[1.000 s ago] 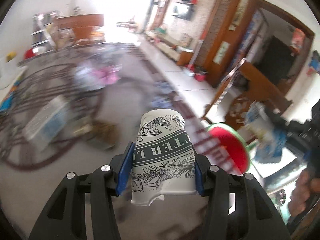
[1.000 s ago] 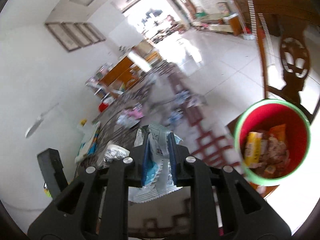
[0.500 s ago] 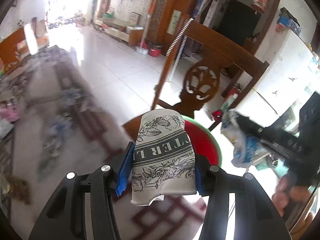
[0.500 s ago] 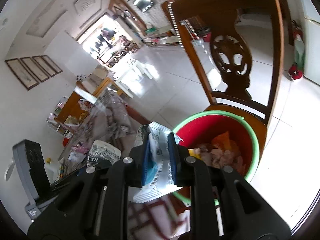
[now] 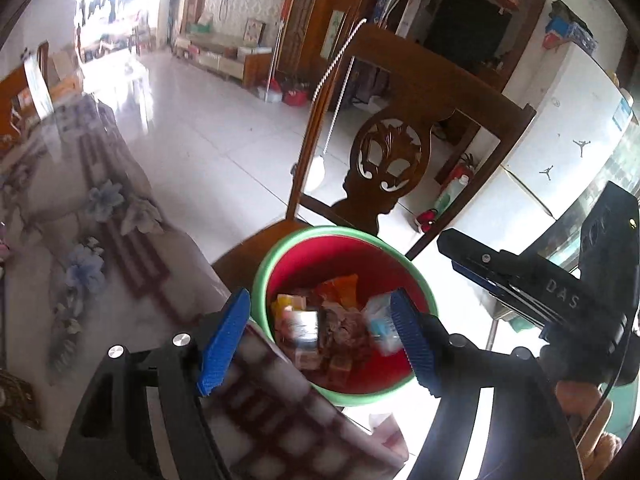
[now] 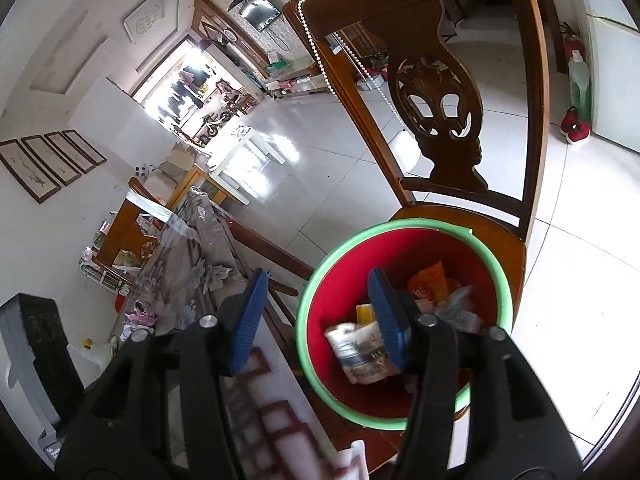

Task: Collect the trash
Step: 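Open both grippers to drop the cup and wrapper into the bucket, then move both open grippers back over the table toward the remaining trash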

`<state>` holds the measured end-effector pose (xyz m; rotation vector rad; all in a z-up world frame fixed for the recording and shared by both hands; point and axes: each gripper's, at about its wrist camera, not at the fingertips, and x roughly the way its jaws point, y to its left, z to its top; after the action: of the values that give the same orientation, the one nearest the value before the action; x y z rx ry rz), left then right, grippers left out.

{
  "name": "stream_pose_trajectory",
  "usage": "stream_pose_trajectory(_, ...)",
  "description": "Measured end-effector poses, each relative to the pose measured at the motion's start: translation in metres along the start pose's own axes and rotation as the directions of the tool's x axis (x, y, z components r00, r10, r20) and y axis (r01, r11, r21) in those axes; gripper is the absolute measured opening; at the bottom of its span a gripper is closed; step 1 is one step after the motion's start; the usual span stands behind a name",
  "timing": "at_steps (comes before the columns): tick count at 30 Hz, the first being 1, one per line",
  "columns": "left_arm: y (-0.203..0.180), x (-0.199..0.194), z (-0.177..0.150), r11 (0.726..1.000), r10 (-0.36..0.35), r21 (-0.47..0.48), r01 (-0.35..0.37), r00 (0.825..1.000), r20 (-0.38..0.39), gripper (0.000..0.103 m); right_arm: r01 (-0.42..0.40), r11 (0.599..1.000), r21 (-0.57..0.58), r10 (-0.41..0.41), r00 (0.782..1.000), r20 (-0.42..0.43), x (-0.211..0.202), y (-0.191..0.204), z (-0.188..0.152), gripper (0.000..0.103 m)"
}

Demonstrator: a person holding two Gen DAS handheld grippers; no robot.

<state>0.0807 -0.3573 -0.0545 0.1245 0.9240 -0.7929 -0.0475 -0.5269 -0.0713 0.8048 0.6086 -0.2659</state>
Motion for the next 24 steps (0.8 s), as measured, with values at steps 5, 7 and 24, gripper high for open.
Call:
stream_pose_trajectory(5, 0.005, -0.021, 0.0, 1.0, 0.023, -0.002, -0.022, 0.998, 0.056, 0.07, -0.014, 1.0, -0.009, 0.014, 1.0, 0.006, -0.006, 0.01, -0.002, 0.055)
stream_pose_trajectory(7, 0.009, -0.033, -0.001, 1.0, 0.025, -0.013, -0.024, 0.997, 0.074, 0.07, -0.026, 1.0, -0.018, 0.026, 1.0, 0.008, -0.011, 0.018, -0.003, 0.058)
stream_pose_trajectory(24, 0.121, -0.124, -0.077, 0.953, 0.244, -0.212, -0.215, 0.962, 0.122, 0.072, -0.328, 0.911, -0.25, 0.297, 0.942, -0.155, -0.009, 0.187, -0.091, 0.075)
